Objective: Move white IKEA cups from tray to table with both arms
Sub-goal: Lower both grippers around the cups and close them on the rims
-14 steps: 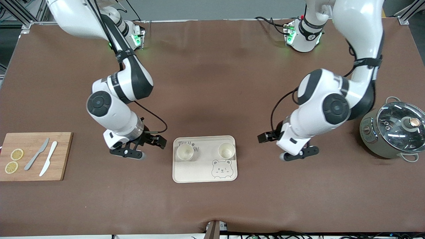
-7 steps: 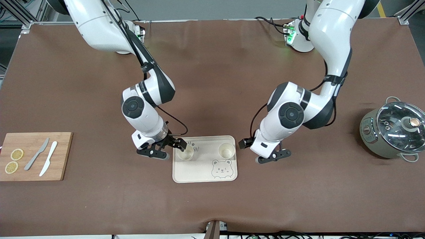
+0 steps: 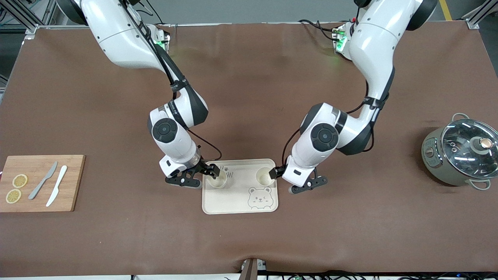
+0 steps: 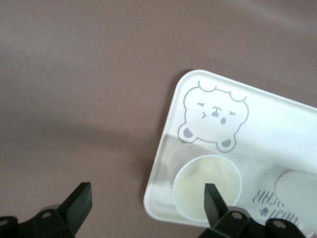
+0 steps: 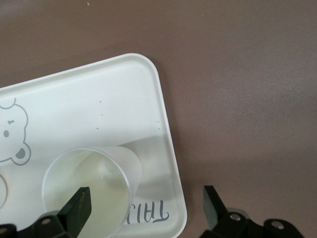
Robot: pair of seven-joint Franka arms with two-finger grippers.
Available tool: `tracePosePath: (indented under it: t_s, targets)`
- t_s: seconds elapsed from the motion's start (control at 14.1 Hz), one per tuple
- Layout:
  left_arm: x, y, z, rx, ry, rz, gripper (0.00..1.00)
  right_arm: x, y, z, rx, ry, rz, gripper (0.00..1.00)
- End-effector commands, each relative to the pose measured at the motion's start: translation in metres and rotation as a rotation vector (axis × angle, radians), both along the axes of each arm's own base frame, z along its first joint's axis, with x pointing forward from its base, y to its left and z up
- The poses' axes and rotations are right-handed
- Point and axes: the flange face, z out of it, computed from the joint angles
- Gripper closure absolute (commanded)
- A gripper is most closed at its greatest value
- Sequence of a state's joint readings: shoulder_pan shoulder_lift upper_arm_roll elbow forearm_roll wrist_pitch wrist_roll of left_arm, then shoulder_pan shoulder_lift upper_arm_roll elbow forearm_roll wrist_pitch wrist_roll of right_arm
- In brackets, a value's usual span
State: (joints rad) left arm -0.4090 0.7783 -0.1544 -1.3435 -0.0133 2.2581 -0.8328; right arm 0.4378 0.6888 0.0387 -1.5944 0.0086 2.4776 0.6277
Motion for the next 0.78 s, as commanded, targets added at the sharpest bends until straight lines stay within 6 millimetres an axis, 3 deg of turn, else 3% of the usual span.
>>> tracePosePath:
  t_s: [0.0, 0.21, 0.57, 0.64, 0.71]
  targets:
    - [0.0, -0.013, -0.019, 0.011, -0.038, 0.019, 0.0, 0.004, 0.005, -0.016, -0.007, -0.021, -0.008, 0.0]
    - [-0.001, -0.02, -0.038, -0.008, -0.054, 0.042, 0.0, 0.004, 0.006, -0.022, -0.005, -0.024, -0.006, 0.0]
    - [-0.004, -0.025, -0.046, -0.015, -0.06, 0.049, 0.0, 0.002, 0.01, -0.029, -0.002, -0.027, -0.002, 0.0]
    - [-0.003, -0.025, -0.045, -0.017, -0.061, 0.052, 0.0, 0.002, 0.01, -0.029, 0.0, -0.026, -0.004, 0.14]
    - [-0.003, -0.026, -0.046, -0.017, -0.059, 0.062, 0.08, 0.002, 0.01, -0.028, 0.001, -0.025, -0.005, 0.29]
